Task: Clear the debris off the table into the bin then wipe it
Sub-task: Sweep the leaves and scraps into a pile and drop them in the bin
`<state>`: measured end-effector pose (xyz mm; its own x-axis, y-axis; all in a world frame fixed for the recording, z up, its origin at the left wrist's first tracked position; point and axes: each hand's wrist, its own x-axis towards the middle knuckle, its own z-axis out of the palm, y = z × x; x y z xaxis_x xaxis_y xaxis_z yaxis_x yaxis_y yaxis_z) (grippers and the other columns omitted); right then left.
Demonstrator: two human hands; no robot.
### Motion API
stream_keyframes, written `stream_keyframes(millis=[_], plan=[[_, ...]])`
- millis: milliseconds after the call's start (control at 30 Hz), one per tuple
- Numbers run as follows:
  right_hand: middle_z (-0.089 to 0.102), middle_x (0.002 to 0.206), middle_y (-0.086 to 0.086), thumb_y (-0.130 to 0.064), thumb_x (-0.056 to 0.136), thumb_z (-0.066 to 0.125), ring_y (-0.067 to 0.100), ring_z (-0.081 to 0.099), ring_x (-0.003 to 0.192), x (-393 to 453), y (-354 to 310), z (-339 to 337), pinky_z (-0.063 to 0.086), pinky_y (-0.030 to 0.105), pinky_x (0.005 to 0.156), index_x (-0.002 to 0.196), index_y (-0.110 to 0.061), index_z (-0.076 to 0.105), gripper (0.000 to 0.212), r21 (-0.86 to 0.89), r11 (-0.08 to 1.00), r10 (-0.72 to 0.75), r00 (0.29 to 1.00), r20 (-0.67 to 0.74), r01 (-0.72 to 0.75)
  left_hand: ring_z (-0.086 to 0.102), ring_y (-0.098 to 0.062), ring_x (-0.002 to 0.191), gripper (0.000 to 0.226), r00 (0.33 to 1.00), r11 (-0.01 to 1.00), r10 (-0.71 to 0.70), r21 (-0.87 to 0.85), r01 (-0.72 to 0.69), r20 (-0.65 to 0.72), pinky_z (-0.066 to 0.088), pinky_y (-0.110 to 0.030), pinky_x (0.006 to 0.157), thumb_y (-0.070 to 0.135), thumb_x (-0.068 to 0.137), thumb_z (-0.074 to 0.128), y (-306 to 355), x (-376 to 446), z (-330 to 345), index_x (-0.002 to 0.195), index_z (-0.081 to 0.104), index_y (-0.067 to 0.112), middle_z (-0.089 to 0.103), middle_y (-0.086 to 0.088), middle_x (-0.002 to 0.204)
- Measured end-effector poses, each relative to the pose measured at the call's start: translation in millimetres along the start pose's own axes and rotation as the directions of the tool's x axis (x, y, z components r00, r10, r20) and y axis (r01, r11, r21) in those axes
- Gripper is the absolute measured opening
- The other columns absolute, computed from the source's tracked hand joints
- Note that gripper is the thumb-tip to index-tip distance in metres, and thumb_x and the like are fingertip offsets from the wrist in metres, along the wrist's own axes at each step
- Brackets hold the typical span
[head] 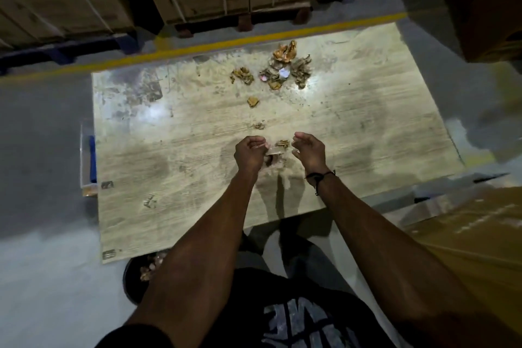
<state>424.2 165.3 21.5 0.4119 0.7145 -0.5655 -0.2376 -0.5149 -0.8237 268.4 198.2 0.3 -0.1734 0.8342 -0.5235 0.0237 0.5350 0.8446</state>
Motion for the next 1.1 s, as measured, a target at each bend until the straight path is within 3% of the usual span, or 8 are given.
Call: stream_keyframes(millis=[133,233,400,600,700,800,1000,1100], plan=[[0.067,0.114,0.013,0.002,0.096,0.068,0.031,0.065,0.112,28.3,7.4,-5.5,0.053,0.04,0.083,0.113,-0.009,0.07,0.021,-0.146,0.989,-0.019,0.999,0.038,0.024,0.077,-0.027,0.093,0.024,0.999,0.999,-0.027,0.037,0.028,-0.025,0.061,-0.049,0.095,-0.005,0.078,0.082,-9.4,13.2,6.1,0.085,0.074,0.017,0.078,-0.012,0.094],[0.07,0.118,0.018,0.001,0.094,0.072,0.03,0.065,0.114,45.8,1.3,-8.4,0.054,0.051,0.1,0.113,-0.01,0.071,0.022,-0.22,0.973,-0.057,0.996,0.064,0.07,0.076,-0.023,0.095,0.023,0.997,0.994,0.036,0.102,-0.029,-0.073,0.061,-0.043,0.095,-0.001,0.078,0.084,-3.5,21.5,4.4,0.089,0.076,0.018,0.079,-0.009,0.098],[0.061,0.144,0.013,-0.006,0.097,0.07,0.024,0.061,0.122,69.5,-39.4,-8.2,0.044,0.024,0.091,0.136,-0.005,0.063,0.04,-0.355,0.915,-0.159,0.98,0.116,0.191,0.069,-0.019,0.102,0.023,0.943,0.947,0.265,0.238,-0.214,-0.204,0.052,-0.018,0.084,0.005,0.085,0.083,24.4,35.2,0.9,0.106,0.075,0.006,0.076,-0.01,0.106],[0.047,0.154,0.013,-0.01,0.093,0.076,0.023,0.054,0.126,108.6,-60.4,-1.9,0.046,0.033,0.102,0.146,-0.012,0.054,0.057,-0.477,0.812,-0.294,0.942,0.161,0.335,0.059,-0.031,0.131,0.045,0.918,0.891,0.365,0.342,-0.298,-0.152,0.047,-0.033,0.108,0.009,0.086,0.08,55.3,71.0,8.5,0.128,0.063,0.005,0.064,-0.014,0.136],[0.038,0.16,0.018,-0.015,0.093,0.077,0.035,0.036,0.149,139.2,-60.5,2.7,0.032,0.045,0.122,0.151,-0.007,0.047,0.066,-0.556,0.737,-0.347,0.921,0.178,0.385,0.044,-0.031,0.146,0.059,0.917,0.833,0.395,0.443,-0.33,-0.059,0.029,-0.022,0.113,0.019,0.089,0.08,65.9,99.3,12.6,0.141,0.055,0.003,0.051,-0.017,0.153],[0.025,0.167,0.019,-0.022,0.094,0.076,0.036,0.025,0.154,163.9,-64.1,9.0,0.019,0.028,0.117,0.158,-0.009,0.037,0.076,-0.603,0.678,-0.399,0.899,0.178,0.42,0.035,-0.031,0.153,0.074,0.902,0.777,0.432,0.502,-0.381,0.015,0.027,-0.029,0.119,0.037,0.09,0.073,71.3,131.9,16.1,0.15,0.047,0.003,0.04,-0.016,0.163],[0.016,0.17,0.02,-0.027,0.099,0.072,0.033,0.019,0.157,224.9,-81.9,33.7,0.015,0.004,0.106,0.161,-0.007,0.029,0.078,-0.542,0.699,-0.493,0.863,0.109,0.467,0.036,-0.032,0.152,0.092,0.856,0.684,0.513,0.572,-0.453,0.063,0.032,-0.055,0.121,0.063,0.085,0.066,78.6,208.5,33.4,0.155,0.04,0.009,0.037,-0.013,0.164],[0.02,0.168,0.023,-0.037,0.101,0.066,0.036,0.022,0.156,260.2,-90.3,45.4,0.02,0.018,0.116,0.16,-0.005,0.03,0.076,-0.523,0.661,-0.558,0.818,0.137,0.538,0.036,-0.027,0.152,0.087,0.822,0.585,0.557,0.647,-0.49,0.119,0.025,-0.053,0.124,0.07,0.09,0.058,80.4,241.6,44.3,0.155,0.042,0.014,0.038,-0.008,0.164]])
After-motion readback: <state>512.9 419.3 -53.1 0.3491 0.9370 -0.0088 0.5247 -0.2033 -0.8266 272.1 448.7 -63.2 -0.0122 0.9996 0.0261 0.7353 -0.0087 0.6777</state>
